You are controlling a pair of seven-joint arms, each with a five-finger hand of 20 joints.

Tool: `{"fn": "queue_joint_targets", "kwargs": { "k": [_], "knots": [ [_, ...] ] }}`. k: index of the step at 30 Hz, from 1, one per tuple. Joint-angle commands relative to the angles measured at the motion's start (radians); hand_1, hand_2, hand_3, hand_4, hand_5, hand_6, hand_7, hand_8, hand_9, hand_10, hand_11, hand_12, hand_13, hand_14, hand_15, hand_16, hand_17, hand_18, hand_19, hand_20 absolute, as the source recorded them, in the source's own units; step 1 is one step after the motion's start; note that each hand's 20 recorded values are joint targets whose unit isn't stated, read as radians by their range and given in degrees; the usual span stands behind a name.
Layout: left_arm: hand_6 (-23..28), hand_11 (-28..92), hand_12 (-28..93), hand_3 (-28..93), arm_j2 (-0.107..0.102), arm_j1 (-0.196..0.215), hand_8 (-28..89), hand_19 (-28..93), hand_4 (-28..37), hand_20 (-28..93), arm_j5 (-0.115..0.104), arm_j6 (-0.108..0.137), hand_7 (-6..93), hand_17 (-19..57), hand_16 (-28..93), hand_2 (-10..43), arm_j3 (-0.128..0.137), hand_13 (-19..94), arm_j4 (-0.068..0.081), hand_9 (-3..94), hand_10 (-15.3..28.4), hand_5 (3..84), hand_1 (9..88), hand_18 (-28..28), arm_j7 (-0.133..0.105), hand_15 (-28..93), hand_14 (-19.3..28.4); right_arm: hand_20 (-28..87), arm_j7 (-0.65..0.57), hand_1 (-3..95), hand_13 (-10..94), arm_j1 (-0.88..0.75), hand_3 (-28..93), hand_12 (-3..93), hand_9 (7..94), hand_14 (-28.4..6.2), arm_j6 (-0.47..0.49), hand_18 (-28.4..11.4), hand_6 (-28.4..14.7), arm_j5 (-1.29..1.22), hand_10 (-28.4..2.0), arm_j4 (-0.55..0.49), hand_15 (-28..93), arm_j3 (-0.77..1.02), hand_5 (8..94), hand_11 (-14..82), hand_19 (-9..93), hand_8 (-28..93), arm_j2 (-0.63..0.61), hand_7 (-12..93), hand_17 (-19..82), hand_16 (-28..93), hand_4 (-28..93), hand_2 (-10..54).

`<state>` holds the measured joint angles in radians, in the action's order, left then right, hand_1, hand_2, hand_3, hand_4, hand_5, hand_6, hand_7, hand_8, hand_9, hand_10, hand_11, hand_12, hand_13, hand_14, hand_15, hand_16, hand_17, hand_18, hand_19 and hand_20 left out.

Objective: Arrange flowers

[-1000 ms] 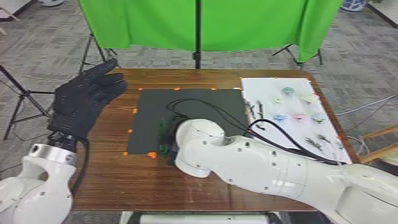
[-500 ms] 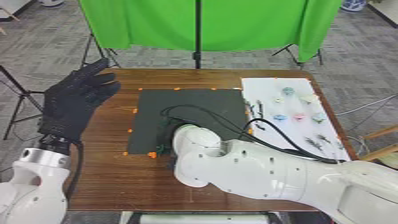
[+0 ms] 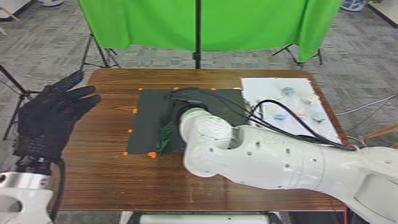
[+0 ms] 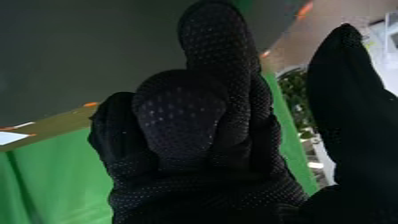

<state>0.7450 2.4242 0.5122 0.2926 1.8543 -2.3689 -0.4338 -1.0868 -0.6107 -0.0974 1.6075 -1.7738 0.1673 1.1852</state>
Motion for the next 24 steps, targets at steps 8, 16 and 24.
{"fn": "queue_joint_targets", "kwargs": {
  "k": [8,16,24],
  "knots": [
    [9.6,32,10,77,0.121,0.191,-9,55,-28.3,16,-0.013,0.03,13.0,-9.7,-11,8.6,0.061,24,-0.02,33.1,20.2,36.6,19.2,23.7,-0.047,56,27.1,-8,0.038,33.9,74,-0.306,70,14.7,73.7,-14.1,0.038,-22.7,-8.5,0.254,-19.9,-0.259,57,0.296,65.7,24.8,93,-10,-0.37,17,46,13,-22,-4.5],
    [9.7,31,11,77,0.146,0.201,-9,55,-28.3,16,-0.012,0.023,12.3,-10.2,-11,8.3,0.054,23,-0.019,32.6,20.4,36.6,18.7,23.3,-0.038,56,27.3,-11,-0.019,34.0,73,-0.618,70,14.0,70.8,-14.4,-0.016,-22.7,-9.2,0.394,-20.9,-0.341,57,0.582,61.8,21.9,93,-11,-0.518,15,46,12,-22,-4.5],
    [9.7,30,11,77,0.141,0.191,-8,55,-28.3,16,-0.009,0.009,12.1,-10.2,-11,8.4,0.047,23,-0.016,32.4,20.3,36.5,18.7,23.2,-0.032,56,27.3,-12,-0.093,34.0,75,-0.881,70,13.4,70.4,-14.4,-0.028,-22.9,-9.6,0.486,-21.4,-0.363,55,0.847,56.6,20.4,93,-10,-0.581,12,47,12,-22,-4.8]
  ]
}}
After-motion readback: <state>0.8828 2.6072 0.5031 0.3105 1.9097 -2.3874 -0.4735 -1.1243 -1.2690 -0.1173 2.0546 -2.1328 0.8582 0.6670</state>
